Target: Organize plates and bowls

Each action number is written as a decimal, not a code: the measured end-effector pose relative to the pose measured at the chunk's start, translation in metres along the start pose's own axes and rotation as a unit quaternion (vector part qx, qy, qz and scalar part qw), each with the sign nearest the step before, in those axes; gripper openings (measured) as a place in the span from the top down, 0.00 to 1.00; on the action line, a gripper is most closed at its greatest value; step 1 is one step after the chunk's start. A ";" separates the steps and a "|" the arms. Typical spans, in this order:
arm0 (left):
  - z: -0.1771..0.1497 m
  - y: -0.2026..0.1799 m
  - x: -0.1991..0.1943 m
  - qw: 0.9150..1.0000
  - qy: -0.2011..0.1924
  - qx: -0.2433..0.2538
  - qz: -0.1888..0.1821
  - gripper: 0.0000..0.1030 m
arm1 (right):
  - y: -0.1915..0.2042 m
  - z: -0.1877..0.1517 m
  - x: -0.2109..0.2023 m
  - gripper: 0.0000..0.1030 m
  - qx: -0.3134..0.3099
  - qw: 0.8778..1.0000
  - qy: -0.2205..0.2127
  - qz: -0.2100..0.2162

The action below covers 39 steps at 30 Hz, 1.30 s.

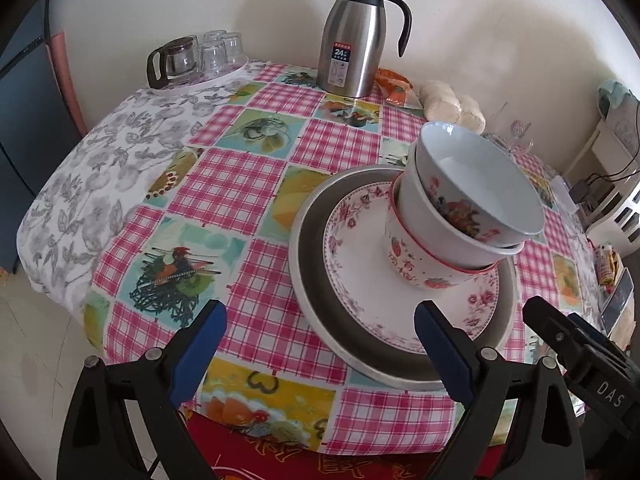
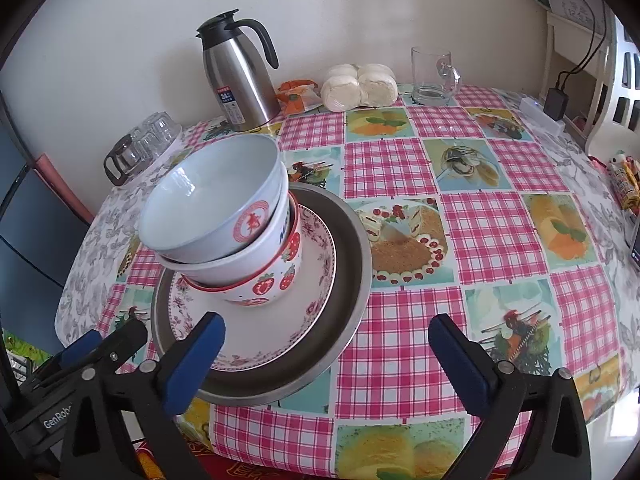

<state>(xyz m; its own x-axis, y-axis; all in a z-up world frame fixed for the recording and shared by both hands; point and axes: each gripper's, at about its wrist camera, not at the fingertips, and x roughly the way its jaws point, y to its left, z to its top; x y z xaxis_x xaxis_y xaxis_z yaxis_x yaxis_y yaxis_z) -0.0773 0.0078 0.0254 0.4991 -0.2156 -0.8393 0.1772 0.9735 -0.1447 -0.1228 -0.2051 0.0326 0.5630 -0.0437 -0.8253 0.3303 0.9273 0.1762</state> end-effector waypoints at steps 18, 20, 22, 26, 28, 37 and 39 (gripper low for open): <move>-0.001 -0.004 -0.004 0.999 -0.006 0.016 0.033 0.08 | -0.009 -0.004 0.003 0.00 0.011 1.000 0.014 -0.013; -0.001 -0.004 -0.004 0.999 -0.004 0.015 0.032 0.08 | -0.010 -0.004 0.003 0.00 0.011 1.000 0.014 -0.015; -0.001 -0.005 -0.003 0.999 -0.003 0.016 0.037 0.08 | -0.011 -0.003 0.003 0.00 0.012 1.000 0.016 -0.015; -0.001 -0.005 -0.003 0.999 0.000 0.016 0.040 0.08 | -0.012 -0.003 0.005 0.00 0.012 1.000 0.019 -0.018; -0.001 -0.004 -0.002 0.999 0.002 0.014 0.041 0.08 | -0.012 -0.004 0.005 0.00 0.011 1.000 0.020 -0.019; -0.001 -0.003 -0.003 0.999 -0.001 0.012 0.042 0.08 | -0.012 -0.004 0.008 0.00 0.007 0.999 0.027 -0.021; -0.001 -0.003 -0.003 0.999 -0.002 0.012 0.043 0.08 | -0.012 -0.005 0.009 0.00 0.007 0.999 0.029 -0.022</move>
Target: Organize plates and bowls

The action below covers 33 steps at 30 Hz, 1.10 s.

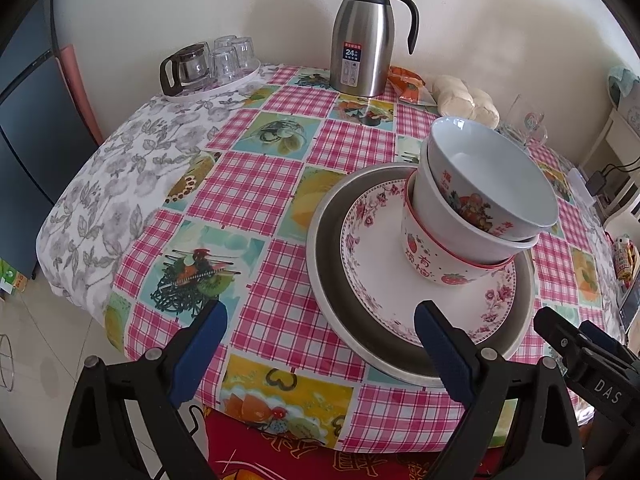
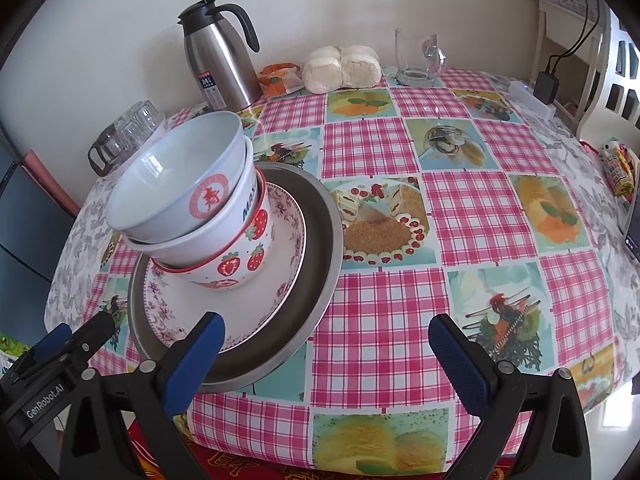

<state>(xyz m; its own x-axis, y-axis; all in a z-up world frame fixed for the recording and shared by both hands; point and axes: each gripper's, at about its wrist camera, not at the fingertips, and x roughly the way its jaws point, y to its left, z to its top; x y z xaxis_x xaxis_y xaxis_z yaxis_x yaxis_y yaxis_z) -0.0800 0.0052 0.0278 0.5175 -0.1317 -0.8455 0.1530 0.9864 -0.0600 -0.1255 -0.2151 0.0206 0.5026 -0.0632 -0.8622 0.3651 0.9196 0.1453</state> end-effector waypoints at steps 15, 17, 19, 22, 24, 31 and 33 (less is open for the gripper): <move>-0.001 -0.003 0.003 1.000 0.006 0.009 0.017 0.08 | -0.002 0.000 0.001 0.00 0.001 1.000 0.003 -0.002; -0.002 -0.004 0.003 1.000 0.007 0.011 0.015 0.08 | -0.003 0.000 0.001 0.00 0.002 1.000 0.004 -0.002; -0.002 -0.004 0.003 1.000 0.010 0.010 0.010 0.08 | -0.003 0.000 0.001 0.00 0.002 1.000 0.004 -0.002; -0.002 -0.004 0.004 1.000 0.012 0.010 0.014 0.08 | -0.003 0.000 0.002 0.00 0.002 1.000 0.004 -0.002; -0.002 -0.005 0.005 1.000 0.014 0.010 0.018 0.08 | -0.003 -0.001 0.002 0.00 0.002 1.000 0.005 -0.002; -0.003 -0.005 -0.002 1.000 -0.002 0.013 0.021 0.08 | -0.004 -0.002 0.003 0.00 0.002 1.000 0.005 -0.001; -0.002 -0.004 0.000 1.000 0.001 0.009 0.021 0.08 | -0.004 -0.002 0.003 0.00 0.002 1.000 0.005 -0.001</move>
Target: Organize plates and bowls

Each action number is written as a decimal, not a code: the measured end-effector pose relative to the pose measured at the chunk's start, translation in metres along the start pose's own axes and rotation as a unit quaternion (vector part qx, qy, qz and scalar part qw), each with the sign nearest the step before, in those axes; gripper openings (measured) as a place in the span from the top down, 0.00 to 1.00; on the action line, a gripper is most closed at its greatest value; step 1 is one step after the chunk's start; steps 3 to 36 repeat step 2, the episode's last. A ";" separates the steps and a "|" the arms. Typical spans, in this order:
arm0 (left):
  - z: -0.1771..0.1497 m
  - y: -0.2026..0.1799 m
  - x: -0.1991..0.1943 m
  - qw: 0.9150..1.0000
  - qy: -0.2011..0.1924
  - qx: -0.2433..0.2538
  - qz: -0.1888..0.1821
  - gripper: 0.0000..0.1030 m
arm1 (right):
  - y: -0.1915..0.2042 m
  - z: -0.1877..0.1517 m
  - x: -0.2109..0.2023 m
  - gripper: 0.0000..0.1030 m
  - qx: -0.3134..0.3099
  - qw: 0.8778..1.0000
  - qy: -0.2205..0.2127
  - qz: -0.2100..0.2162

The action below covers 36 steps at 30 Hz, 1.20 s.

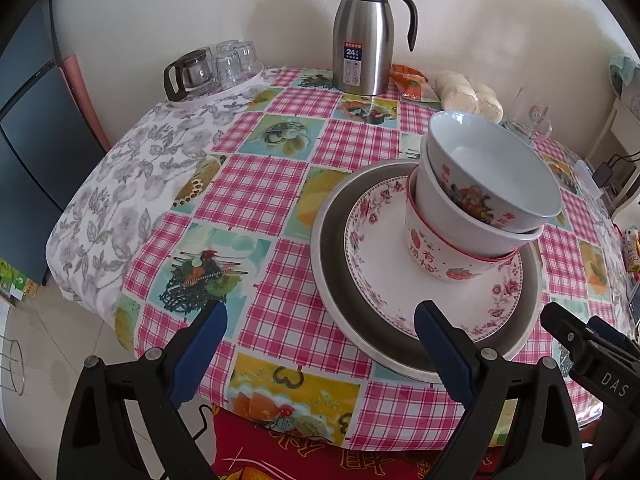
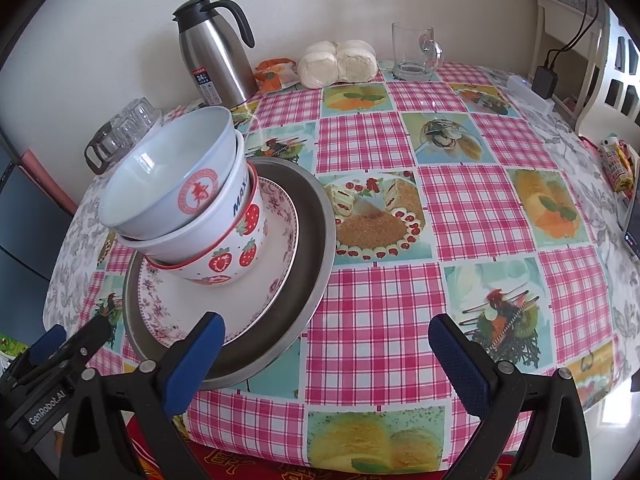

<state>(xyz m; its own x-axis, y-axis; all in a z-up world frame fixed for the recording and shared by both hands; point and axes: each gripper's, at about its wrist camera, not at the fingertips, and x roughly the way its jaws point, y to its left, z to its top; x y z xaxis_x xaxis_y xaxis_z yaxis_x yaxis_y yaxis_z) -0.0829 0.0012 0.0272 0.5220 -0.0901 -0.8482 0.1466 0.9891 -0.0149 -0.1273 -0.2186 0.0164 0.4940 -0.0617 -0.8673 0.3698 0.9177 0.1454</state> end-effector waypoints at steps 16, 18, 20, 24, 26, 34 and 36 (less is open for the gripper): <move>0.001 0.003 0.003 1.000 0.007 -0.007 -0.001 0.08 | 0.000 0.000 0.000 0.00 0.000 1.000 0.000 0.000; 0.001 0.003 0.003 1.000 0.007 -0.007 -0.001 0.08 | 0.000 0.000 0.000 0.00 0.000 1.000 0.000 0.000; 0.001 0.003 0.003 1.000 0.007 -0.007 -0.001 0.08 | 0.000 0.000 0.000 0.00 0.000 1.000 0.000 0.000; 0.001 0.003 0.003 1.000 0.007 -0.007 -0.001 0.08 | 0.000 0.000 0.000 0.00 0.000 1.000 0.000 0.000; 0.001 0.003 0.003 1.000 0.007 -0.007 -0.001 0.08 | 0.000 0.000 0.000 0.00 0.000 1.000 0.000 0.000; 0.001 0.003 0.003 1.000 0.007 -0.007 -0.001 0.08 | 0.000 0.000 0.000 0.00 0.000 1.000 0.000 0.000; 0.001 0.003 0.003 1.000 0.007 -0.007 -0.001 0.08 | 0.000 0.000 0.000 0.00 0.000 1.000 0.000 0.000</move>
